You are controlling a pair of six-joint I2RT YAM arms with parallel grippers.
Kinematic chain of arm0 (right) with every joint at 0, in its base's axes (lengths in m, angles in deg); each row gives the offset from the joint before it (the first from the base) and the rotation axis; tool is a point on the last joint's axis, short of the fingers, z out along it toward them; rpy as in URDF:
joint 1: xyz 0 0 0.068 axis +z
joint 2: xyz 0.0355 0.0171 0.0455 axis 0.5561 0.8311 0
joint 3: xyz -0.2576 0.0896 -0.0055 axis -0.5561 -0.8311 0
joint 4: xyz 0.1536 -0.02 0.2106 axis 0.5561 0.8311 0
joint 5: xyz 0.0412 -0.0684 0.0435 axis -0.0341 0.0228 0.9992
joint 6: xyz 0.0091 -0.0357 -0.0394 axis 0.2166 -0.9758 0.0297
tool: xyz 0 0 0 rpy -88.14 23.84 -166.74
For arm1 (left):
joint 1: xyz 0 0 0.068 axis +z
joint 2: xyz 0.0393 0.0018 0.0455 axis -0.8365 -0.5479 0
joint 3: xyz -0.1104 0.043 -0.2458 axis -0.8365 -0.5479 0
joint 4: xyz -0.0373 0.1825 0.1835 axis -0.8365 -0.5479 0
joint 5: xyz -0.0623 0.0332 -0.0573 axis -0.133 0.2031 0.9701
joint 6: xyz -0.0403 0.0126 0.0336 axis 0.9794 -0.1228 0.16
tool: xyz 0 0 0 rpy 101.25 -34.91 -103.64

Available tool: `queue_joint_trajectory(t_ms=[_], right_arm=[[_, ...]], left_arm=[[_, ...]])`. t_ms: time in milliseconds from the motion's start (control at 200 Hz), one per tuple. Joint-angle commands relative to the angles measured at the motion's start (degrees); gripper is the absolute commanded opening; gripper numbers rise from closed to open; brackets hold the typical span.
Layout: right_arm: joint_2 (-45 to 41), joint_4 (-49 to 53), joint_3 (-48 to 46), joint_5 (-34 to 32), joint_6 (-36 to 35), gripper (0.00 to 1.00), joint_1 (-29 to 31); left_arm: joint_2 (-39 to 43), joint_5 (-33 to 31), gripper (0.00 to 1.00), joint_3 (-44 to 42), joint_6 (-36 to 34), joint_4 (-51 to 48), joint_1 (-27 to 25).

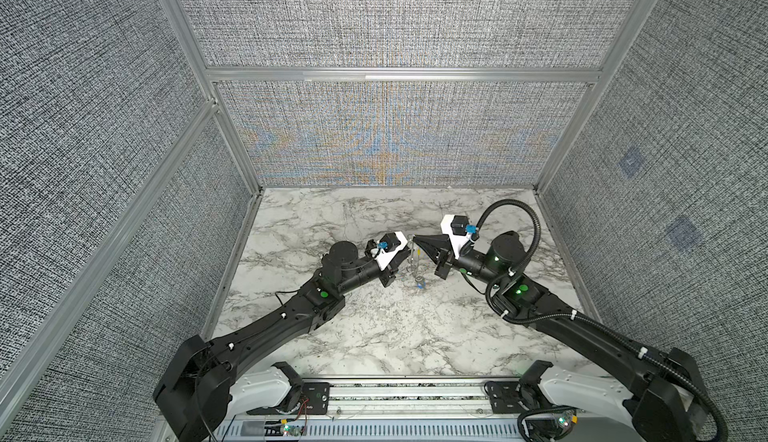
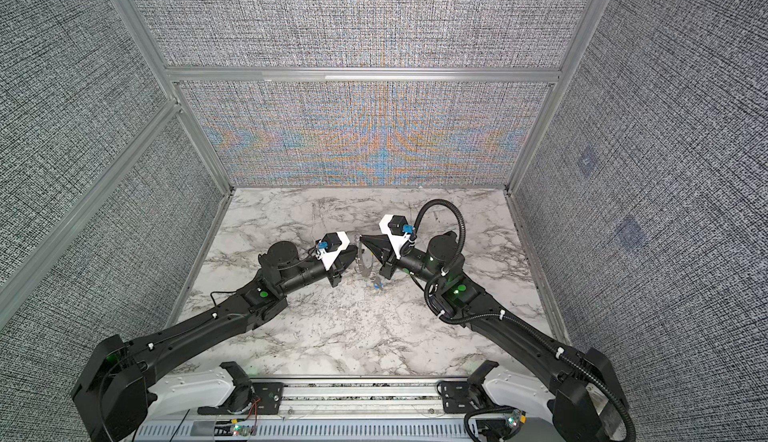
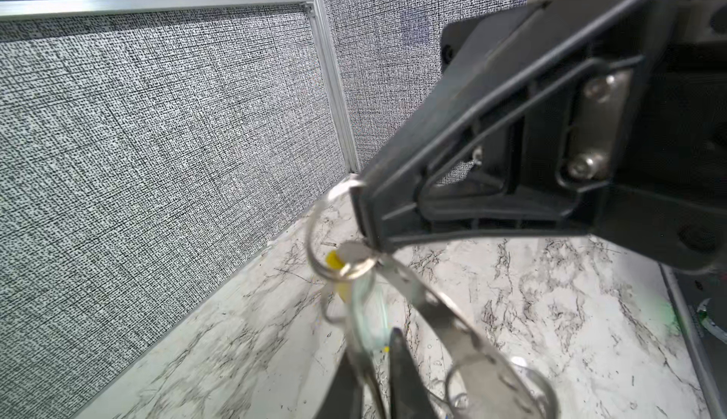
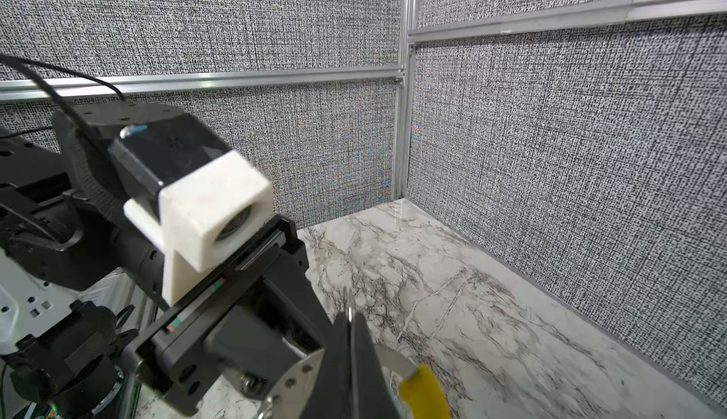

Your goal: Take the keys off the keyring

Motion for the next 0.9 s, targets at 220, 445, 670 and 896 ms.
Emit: queue_joint_trajectory(t_ms=[220, 445, 670, 896], right_arm=[[0.47, -0.27, 0.96, 9.97, -2.76, 0.00, -1.93], [1.53, -0.93, 2.11, 16.45, -2.94, 0.00, -3.93], [2.81, -2.19, 2.72, 21.22, -2.69, 0.00, -4.86], [3.25, -2.30, 3.14, 23.33, -2.75, 0.00, -5.02]], left_arm=[[9.62, -1.40, 0.34, -1.59, -4.60, -8.03, 1.58], [12.90, 13.84, 0.30, 0.53, -3.61, -12.19, 8.79], [9.91, 26.97, 0.30, 6.08, -1.47, -15.13, 12.61], [6.19, 31.73, 0.31, 9.38, -0.87, -15.78, 13.09]])
